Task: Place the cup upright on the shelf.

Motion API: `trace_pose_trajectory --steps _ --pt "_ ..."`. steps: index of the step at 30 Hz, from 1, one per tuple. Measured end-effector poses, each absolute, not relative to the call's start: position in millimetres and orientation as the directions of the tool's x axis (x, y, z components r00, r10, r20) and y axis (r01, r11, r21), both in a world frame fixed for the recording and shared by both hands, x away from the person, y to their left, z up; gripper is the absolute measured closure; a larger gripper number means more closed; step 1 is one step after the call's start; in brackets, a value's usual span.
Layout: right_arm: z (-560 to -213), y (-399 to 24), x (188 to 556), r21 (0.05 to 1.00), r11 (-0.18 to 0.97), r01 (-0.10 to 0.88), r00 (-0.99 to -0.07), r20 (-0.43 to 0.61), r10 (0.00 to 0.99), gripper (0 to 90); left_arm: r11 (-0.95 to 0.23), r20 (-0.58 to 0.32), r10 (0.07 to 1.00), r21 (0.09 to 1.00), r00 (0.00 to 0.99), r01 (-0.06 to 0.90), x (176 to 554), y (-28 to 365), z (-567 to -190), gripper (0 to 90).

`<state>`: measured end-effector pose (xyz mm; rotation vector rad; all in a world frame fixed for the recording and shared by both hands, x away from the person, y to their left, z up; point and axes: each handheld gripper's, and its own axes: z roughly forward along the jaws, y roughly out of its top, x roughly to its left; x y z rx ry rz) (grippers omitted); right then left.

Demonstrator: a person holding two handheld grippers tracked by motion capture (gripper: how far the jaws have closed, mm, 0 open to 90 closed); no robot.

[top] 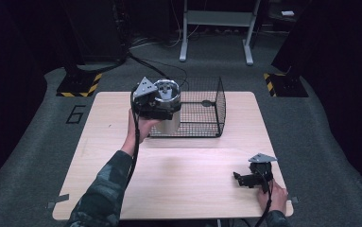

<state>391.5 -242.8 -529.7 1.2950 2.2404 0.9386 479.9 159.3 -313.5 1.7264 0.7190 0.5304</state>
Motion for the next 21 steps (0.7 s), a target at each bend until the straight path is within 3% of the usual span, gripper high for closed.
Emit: trace_pose_trajectory --steps 6,21 --pt "-529.8 -242.8 391.5 0.713 0.351 0.608 -0.500 0.000 0.866 0.0 -0.195 0.019 0.732 0.964 0.681 0.183 495.1 151.8 -309.2 3.1" --pt "-529.8 -242.8 391.5 0.713 0.350 0.608 -0.500 0.000 0.866 0.0 -0.174 0.004 0.770 0.963 0.637 0.204 524.8 144.4 -312.8 3.1"
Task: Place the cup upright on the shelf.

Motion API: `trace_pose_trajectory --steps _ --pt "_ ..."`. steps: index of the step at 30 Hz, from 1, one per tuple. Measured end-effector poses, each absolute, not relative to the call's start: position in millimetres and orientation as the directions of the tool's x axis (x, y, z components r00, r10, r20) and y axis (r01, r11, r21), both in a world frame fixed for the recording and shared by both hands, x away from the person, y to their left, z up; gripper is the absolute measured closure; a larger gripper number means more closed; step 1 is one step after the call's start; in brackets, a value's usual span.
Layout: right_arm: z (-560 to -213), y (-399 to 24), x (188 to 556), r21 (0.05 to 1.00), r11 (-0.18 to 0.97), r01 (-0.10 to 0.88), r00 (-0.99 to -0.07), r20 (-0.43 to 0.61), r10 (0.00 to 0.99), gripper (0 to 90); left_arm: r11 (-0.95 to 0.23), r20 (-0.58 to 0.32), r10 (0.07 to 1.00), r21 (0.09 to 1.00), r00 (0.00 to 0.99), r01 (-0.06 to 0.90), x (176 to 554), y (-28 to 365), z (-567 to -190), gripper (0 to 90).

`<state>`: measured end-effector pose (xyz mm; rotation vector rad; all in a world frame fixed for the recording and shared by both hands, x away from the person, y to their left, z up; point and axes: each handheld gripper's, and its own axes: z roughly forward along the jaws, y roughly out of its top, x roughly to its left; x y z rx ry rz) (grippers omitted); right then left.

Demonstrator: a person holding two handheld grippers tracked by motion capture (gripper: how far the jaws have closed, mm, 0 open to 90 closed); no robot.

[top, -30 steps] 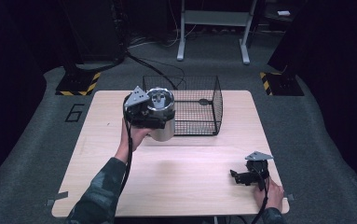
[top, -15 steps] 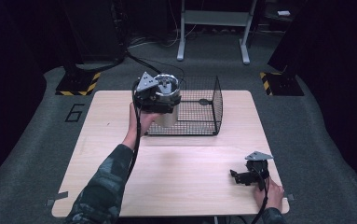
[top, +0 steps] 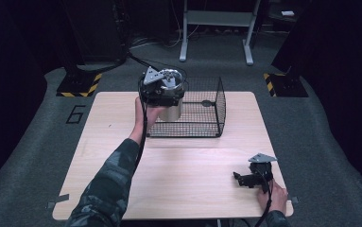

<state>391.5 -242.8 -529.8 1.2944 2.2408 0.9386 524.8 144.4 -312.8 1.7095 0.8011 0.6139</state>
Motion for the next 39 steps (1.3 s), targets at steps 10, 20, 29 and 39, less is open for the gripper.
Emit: trace_pose_trajectory --steps 10,20,29,39 --pt "-529.7 -242.4 391.4 0.714 0.343 0.610 -0.496 0.006 0.868 0.0 -0.183 0.008 0.803 0.955 0.596 0.234 546.4 137.4 -327.3 3.2" --pt "-529.5 -242.8 391.5 0.712 0.347 0.611 -0.500 0.007 0.866 0.0 -0.192 0.016 0.822 0.949 0.569 0.251 560.2 130.8 -342.0 3.1" --pt "-529.6 -243.0 391.8 0.714 0.349 0.607 -0.502 0.004 0.865 0.0 -0.192 0.018 0.838 0.945 0.545 0.264 571.7 128.7 -353.6 3.2" --pt "-529.9 -242.8 391.8 0.716 0.347 0.606 -0.499 0.002 0.867 0.0 -0.178 -0.001 0.851 0.940 0.526 0.290 581.6 128.9 -366.1 3.2"
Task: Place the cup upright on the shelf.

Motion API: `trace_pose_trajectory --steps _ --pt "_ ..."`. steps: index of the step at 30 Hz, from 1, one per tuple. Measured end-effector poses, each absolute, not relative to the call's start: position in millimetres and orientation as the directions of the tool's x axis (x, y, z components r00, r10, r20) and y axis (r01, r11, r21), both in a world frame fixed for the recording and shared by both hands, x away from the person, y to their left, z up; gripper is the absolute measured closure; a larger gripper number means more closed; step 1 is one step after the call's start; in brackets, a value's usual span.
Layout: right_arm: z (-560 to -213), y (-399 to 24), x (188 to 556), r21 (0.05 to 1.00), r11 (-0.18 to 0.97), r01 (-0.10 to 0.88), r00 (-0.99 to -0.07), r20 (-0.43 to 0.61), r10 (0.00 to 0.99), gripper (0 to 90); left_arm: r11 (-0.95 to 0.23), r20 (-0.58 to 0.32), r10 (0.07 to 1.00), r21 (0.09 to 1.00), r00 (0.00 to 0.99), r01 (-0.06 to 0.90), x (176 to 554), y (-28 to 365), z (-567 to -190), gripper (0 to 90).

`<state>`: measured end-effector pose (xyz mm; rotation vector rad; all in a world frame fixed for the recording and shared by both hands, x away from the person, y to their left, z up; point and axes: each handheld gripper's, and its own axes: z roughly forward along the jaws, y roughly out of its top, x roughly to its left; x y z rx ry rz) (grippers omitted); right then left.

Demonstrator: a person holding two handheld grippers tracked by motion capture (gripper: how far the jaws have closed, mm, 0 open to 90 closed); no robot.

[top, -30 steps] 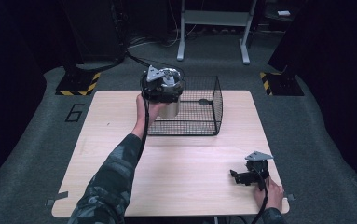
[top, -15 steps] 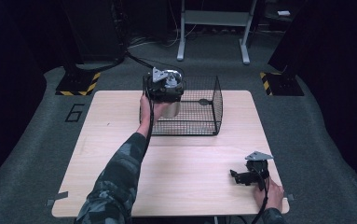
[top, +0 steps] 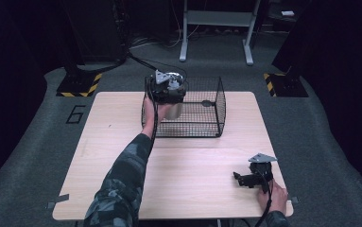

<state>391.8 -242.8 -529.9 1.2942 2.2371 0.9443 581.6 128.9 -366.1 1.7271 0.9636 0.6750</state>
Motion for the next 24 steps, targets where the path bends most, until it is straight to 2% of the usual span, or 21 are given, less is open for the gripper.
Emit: trace_pose_trajectory --steps 24 --pt "-529.7 -242.8 391.6 0.714 0.347 0.608 -0.500 0.006 0.866 0.0 -0.171 -0.022 0.880 0.917 0.474 0.361 594.4 122.0 -392.2 3.2"
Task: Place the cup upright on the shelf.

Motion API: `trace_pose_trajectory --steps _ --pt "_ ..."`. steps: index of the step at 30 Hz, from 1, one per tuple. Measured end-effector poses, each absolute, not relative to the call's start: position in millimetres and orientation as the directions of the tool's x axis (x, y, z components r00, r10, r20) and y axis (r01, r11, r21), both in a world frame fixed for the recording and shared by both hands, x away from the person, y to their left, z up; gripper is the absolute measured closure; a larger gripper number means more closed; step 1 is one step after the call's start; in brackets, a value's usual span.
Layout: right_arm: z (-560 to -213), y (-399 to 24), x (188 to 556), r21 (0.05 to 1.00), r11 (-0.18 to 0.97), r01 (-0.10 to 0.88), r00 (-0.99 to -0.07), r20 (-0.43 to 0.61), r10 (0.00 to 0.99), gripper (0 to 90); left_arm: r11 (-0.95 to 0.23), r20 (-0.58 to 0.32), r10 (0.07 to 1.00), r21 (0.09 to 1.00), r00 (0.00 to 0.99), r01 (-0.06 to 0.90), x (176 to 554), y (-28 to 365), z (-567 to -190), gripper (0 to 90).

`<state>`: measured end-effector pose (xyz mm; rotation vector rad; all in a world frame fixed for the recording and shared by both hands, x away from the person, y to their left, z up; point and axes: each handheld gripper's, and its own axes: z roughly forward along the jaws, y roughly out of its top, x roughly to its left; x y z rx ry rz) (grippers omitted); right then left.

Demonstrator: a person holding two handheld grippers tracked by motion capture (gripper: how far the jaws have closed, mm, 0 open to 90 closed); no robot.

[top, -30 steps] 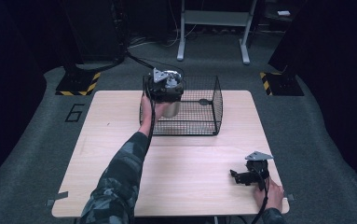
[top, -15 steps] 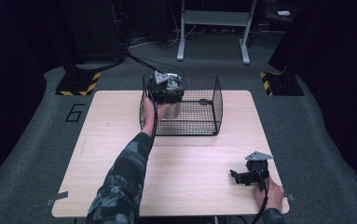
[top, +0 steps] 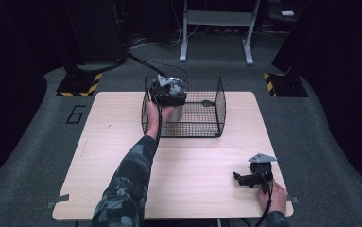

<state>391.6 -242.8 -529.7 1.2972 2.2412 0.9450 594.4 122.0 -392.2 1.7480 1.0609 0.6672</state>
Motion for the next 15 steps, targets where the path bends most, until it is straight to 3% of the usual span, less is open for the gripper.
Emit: trace_pose_trajectory --steps 15 --pt "-529.8 -242.5 391.4 0.714 0.344 0.610 -0.496 0.006 0.868 0.0 -0.153 -0.042 0.895 0.907 0.444 0.393 597.4 118.8 -404.0 3.3"
